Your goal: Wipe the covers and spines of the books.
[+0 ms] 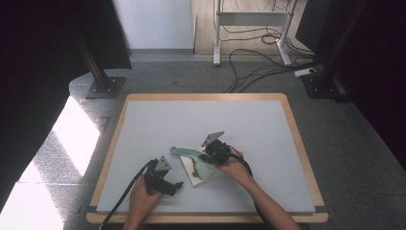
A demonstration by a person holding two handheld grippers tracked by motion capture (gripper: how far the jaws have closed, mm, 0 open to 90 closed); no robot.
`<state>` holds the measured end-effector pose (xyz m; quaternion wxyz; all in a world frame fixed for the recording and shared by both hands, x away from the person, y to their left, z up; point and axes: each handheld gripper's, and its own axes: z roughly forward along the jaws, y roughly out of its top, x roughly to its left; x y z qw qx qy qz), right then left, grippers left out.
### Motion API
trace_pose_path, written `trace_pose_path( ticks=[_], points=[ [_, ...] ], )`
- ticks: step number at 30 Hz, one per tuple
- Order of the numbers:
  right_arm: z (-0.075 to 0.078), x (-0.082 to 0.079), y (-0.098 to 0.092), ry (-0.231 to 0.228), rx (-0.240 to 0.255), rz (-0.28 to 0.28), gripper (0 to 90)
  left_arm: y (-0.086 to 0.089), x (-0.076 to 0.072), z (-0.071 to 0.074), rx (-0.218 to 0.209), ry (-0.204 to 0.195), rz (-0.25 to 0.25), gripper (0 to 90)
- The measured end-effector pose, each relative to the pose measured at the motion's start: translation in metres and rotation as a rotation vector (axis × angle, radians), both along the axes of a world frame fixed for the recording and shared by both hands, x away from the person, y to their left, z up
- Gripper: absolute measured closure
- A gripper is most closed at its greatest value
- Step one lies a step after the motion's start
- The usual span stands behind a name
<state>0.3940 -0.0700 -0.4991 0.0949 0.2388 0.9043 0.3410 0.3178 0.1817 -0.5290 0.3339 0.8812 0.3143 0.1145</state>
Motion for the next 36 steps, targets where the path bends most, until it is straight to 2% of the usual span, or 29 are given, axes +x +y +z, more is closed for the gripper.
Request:
trace_pose_path(
  ticks=[3,4,5,7,9,13,23,28,33,36],
  points=[
    [-0.001,0.008,-0.020,0.001,-0.001,-0.051,81.7,0.000,0.000,0.000,-0.001,0.000,0.001,0.0],
    [-0.001,0.008,-0.020,0.001,-0.001,-0.051,81.7,0.000,0.000,0.000,-0.001,0.000,0.001,0.0],
    [-0.002,0.011,-0.030,-0.002,-0.002,-0.074,81.7,0.000,0.000,0.000,-0.001,0.000,0.001,0.0],
    [-0.002,0.012,-0.034,0.001,-0.001,-0.082,81.7,0.000,0.000,0.000,-0.001,0.000,0.001,0.0],
    [-0.002,0.016,-0.050,-0.008,-0.010,-0.122,81.7,0.000,0.000,0.000,-0.001,0.000,0.001,0.0],
    [-0.003,0.019,-0.065,-0.006,-0.012,-0.153,81.7,0.000,0.000,0.000,-0.001,0.000,0.001,0.0],
    [-0.003,0.019,-0.077,-0.017,-0.019,-0.187,81.6,0.000,0.000,0.000,-0.001,0.001,0.001,0.0],
    [-0.003,0.013,-0.081,-0.027,-0.034,-0.177,81.7,0.000,0.000,0.000,-0.002,0.001,0.001,0.0],
    [-0.004,0.002,-0.094,-0.002,-0.003,-0.177,81.7,0.000,0.000,0.000,-0.001,0.001,0.001,0.0],
    [-0.004,-0.002,-0.097,-0.001,-0.006,-0.173,81.7,0.000,0.000,0.000,-0.001,0.001,0.001,0.0]
  ],
)
